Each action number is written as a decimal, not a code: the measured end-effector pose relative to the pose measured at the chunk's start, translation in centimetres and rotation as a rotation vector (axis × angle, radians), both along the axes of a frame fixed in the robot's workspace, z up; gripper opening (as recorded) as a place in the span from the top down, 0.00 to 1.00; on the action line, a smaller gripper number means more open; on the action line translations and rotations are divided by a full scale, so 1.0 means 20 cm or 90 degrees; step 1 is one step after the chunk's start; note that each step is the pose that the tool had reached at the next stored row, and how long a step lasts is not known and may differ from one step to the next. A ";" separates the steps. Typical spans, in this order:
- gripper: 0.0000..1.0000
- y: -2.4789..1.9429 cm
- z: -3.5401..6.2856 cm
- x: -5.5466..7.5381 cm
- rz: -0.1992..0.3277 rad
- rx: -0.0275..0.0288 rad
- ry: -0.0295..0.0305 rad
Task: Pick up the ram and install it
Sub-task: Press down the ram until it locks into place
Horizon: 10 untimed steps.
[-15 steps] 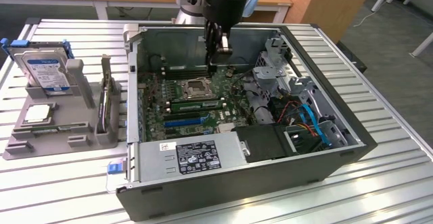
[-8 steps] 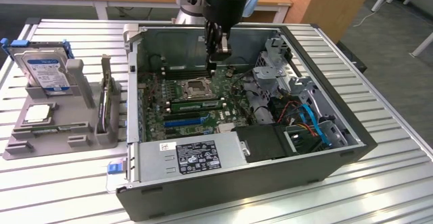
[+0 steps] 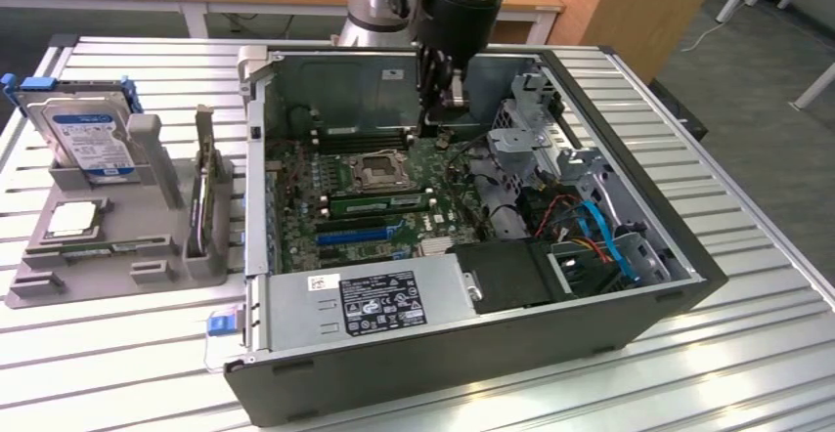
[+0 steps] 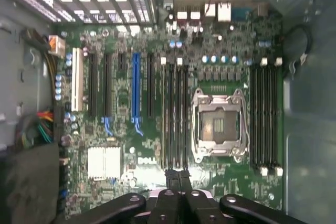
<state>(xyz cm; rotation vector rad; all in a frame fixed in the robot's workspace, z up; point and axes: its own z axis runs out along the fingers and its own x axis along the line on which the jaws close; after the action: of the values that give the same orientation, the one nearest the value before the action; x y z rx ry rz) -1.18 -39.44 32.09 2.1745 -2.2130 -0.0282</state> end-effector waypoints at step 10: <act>0.89 0.000 -0.091 0.04 0.001 -0.0001 -0.0001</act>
<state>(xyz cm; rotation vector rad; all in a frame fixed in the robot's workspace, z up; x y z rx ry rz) -0.33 -39.44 30.27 2.1761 -2.2113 -0.0279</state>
